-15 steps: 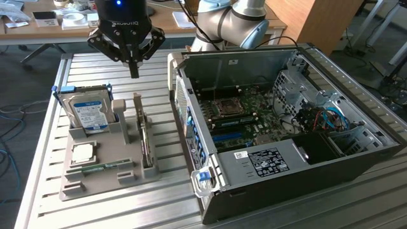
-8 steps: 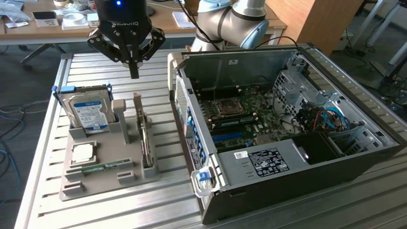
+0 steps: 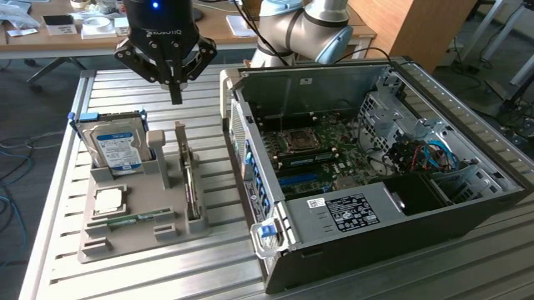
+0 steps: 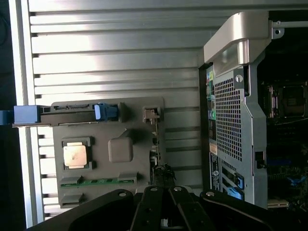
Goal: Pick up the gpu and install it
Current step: 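Reach for the gpu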
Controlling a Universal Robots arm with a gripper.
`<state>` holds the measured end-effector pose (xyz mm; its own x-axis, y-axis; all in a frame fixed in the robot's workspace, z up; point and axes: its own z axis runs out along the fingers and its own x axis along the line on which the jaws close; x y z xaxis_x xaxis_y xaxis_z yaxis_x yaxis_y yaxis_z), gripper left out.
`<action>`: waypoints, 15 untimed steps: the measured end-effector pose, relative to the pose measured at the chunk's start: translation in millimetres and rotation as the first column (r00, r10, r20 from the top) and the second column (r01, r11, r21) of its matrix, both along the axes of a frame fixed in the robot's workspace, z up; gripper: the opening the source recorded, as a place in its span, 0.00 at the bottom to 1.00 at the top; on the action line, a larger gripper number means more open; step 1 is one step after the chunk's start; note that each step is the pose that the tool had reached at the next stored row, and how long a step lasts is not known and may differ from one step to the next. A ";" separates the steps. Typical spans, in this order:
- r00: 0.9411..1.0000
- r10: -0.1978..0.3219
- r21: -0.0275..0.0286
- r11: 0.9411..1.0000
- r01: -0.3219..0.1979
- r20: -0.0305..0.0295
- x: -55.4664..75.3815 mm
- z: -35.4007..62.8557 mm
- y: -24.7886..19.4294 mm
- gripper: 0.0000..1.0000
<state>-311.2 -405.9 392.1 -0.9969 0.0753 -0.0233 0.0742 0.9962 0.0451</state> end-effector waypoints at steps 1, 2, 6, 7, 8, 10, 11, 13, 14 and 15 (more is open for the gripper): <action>1.000 0.000 0.000 1.000 0.000 0.000 0.0 0.0 -0.4 0.11; 1.000 0.000 0.000 1.000 0.000 0.000 -0.1 0.0 -0.8 0.11; 1.000 0.000 0.000 1.000 0.000 0.000 -0.3 0.0 -2.3 0.11; 1.000 0.000 0.000 1.000 0.000 0.000 -0.3 0.0 -2.7 0.11; 1.000 0.000 0.000 1.000 0.000 0.000 -0.3 0.0 -3.2 0.11; 1.000 0.000 0.000 1.000 0.000 0.000 -0.5 0.0 -4.4 0.11; 1.000 0.000 0.000 1.000 0.000 0.000 -0.5 0.0 -5.2 0.11; 1.000 0.000 0.000 1.000 0.000 0.000 -0.6 0.0 -6.5 0.11; 1.000 0.000 0.000 1.000 0.000 0.000 -0.7 0.0 -7.1 0.11; 1.000 0.000 0.000 1.000 0.000 0.000 -0.7 0.0 -7.6 0.11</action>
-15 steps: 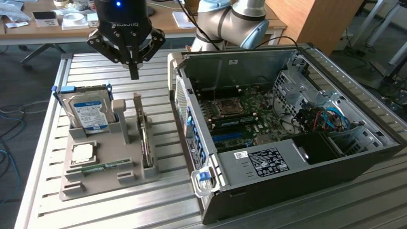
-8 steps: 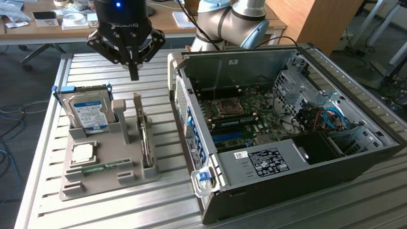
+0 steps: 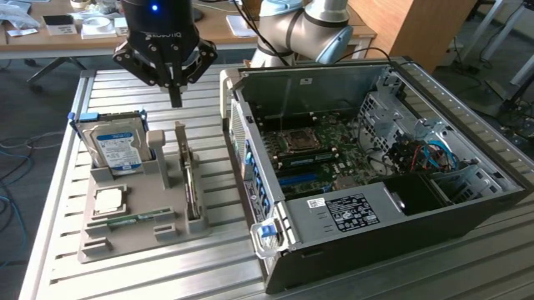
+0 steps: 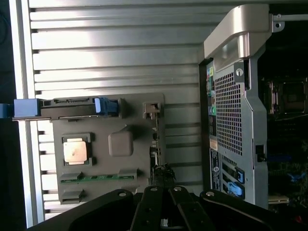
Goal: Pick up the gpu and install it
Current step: 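Reach for the gpu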
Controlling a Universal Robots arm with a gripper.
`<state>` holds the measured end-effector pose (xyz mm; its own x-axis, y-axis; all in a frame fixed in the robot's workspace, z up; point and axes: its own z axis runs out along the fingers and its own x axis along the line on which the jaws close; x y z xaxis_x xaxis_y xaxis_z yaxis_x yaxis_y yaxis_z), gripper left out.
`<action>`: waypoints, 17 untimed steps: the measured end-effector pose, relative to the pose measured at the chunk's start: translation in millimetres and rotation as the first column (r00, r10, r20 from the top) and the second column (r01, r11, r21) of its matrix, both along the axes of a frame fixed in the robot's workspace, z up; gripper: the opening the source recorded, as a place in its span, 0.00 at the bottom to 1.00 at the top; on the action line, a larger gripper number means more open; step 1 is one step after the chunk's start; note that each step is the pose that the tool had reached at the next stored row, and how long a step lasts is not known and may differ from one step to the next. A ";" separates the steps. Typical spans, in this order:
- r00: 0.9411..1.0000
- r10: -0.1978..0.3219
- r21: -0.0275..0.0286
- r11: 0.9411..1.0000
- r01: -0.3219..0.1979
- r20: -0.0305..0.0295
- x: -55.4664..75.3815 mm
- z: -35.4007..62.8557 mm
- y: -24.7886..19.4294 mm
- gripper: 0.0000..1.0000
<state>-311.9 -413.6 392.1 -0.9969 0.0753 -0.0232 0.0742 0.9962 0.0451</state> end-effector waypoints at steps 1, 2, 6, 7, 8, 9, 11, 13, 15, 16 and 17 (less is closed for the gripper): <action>1.000 0.000 0.000 1.000 0.000 0.000 0.0 -0.1 -0.5 0.11; 1.000 0.000 0.000 1.000 0.000 0.000 -0.1 0.0 -1.1 0.11; 1.000 0.000 0.000 1.000 0.000 0.000 -0.3 0.0 -3.4 0.11; 1.000 0.000 0.000 1.000 0.000 0.000 -0.4 0.0 -4.2 0.11; 1.000 0.000 0.000 1.000 0.000 0.000 -0.4 0.0 -4.9 0.11; 1.000 0.000 0.000 1.000 0.000 0.000 -0.4 0.0 -5.5 0.11; 1.000 0.000 0.000 1.000 0.000 0.000 -0.5 0.0 -6.9 0.11; 1.000 0.000 0.000 1.000 0.000 0.000 -0.6 0.0 -8.3 0.11; 1.000 0.000 0.000 1.000 0.000 0.000 -0.7 0.0 -9.8 0.11; 1.000 0.000 0.000 1.000 0.000 0.000 -0.6 0.0 -10.6 0.11; 1.000 0.000 0.000 1.000 0.000 0.000 -0.7 0.0 -11.5 0.11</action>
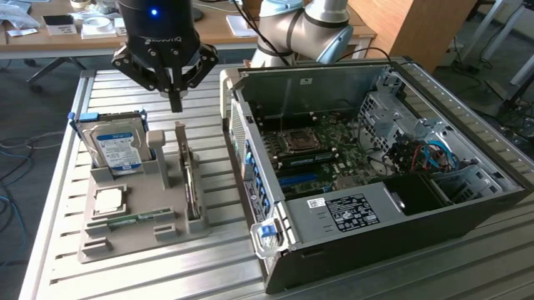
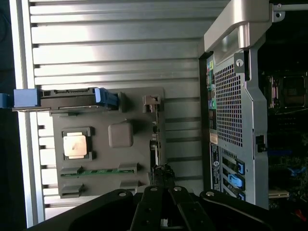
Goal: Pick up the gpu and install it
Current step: 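Reach for the gpu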
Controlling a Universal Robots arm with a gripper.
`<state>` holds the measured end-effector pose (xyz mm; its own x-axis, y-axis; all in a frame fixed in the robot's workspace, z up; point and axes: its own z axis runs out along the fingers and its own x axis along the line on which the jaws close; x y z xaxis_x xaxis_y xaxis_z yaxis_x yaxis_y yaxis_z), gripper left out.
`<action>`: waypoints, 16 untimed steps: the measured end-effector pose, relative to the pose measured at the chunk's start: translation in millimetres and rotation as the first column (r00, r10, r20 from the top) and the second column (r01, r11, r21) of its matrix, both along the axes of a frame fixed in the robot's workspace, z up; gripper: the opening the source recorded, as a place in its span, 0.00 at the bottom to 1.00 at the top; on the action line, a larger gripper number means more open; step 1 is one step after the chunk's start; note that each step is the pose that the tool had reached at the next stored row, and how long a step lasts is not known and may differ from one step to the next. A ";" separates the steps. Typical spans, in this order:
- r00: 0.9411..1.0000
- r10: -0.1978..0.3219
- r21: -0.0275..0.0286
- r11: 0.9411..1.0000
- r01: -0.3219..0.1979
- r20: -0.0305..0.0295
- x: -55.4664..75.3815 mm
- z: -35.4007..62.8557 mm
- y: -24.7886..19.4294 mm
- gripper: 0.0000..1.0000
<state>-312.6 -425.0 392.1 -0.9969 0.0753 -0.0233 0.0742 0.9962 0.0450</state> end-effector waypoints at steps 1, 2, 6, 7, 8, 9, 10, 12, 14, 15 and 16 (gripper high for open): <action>1.000 0.000 0.000 1.000 0.000 0.000 0.0 0.0 -0.9 0.11; 1.000 0.000 0.000 1.000 0.000 0.000 0.0 0.0 -1.7 0.11; 1.000 0.000 0.000 1.000 0.000 0.000 -0.1 0.0 -5.4 0.11; 1.000 0.000 0.000 1.000 0.000 0.000 -0.1 0.0 -6.5 0.11; 1.000 0.000 0.000 1.000 0.000 0.000 -0.2 0.0 -7.6 0.11; 1.000 0.000 0.000 1.000 0.000 0.000 -0.2 0.0 -8.8 0.11; 1.000 0.000 0.000 1.000 0.000 0.000 -0.3 0.0 -9.9 0.11; 1.000 0.000 0.000 1.000 0.000 0.000 -0.4 0.0 -11.9 0.11; 1.000 0.000 0.000 1.000 0.000 0.000 -0.5 0.0 -13.7 0.11; 1.000 0.000 0.000 1.000 0.000 0.000 -0.5 0.0 -14.6 0.11; 1.000 0.000 0.000 1.000 0.000 0.000 -0.6 0.0 -15.5 0.11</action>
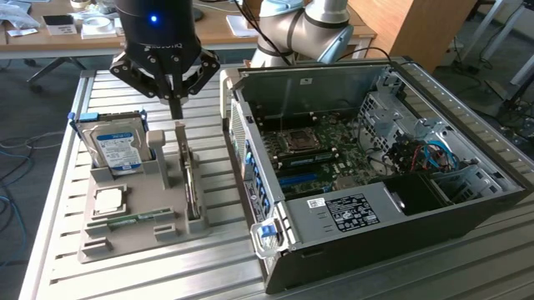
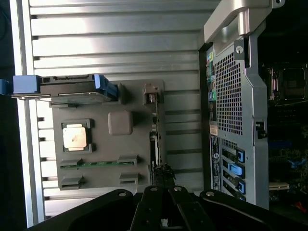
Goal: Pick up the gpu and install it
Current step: 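Reach for the gpu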
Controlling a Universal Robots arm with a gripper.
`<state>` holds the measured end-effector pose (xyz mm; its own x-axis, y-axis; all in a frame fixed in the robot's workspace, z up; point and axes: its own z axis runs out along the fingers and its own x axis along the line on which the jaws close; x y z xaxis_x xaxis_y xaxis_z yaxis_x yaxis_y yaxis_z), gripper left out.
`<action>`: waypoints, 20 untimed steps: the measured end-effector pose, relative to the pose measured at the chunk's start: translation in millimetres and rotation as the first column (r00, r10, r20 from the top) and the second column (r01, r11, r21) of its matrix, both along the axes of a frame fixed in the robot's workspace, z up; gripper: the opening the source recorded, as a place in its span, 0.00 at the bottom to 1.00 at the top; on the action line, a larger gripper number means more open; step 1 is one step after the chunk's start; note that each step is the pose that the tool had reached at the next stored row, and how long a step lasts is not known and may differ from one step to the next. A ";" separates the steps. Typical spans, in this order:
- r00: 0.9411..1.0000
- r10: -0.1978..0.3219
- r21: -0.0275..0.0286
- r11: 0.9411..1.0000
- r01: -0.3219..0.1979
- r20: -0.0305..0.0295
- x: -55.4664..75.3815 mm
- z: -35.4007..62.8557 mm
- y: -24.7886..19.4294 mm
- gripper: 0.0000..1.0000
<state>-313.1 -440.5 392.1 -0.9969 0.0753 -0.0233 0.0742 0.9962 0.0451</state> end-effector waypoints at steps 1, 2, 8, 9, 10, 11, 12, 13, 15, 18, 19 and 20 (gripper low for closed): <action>1.000 0.000 0.000 1.000 0.000 0.000 0.0 0.0 -0.9 0.11; 1.000 0.000 0.000 1.000 0.000 0.000 -0.1 0.0 -1.8 0.11; 1.000 0.000 0.000 1.000 0.000 0.000 -0.5 0.1 -6.7 0.11; 1.000 0.000 0.000 1.000 0.000 0.000 -0.5 0.0 -7.5 0.11; 1.000 0.000 0.000 1.000 0.000 0.000 -0.6 0.0 -8.3 0.11; 1.000 0.000 0.000 1.000 0.000 0.000 -0.7 0.0 -9.1 0.11; 1.000 0.000 0.000 1.000 0.000 0.000 -0.7 0.0 -9.8 0.11; 1.000 0.000 0.000 1.000 0.000 0.000 -0.8 0.0 -10.6 0.11; 1.000 0.000 0.000 1.000 0.000 0.000 -0.9 0.0 -12.1 0.11; 1.000 0.000 0.000 1.000 0.000 0.000 -1.1 0.0 -14.0 0.11; 1.000 0.000 0.000 1.000 0.000 0.000 -1.2 0.0 -14.4 0.11; 1.000 0.000 0.000 1.000 0.000 0.000 -1.2 0.0 -14.4 0.11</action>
<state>-314.3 -454.9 392.1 -0.9969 0.0754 -0.0233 0.0743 0.9962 0.0451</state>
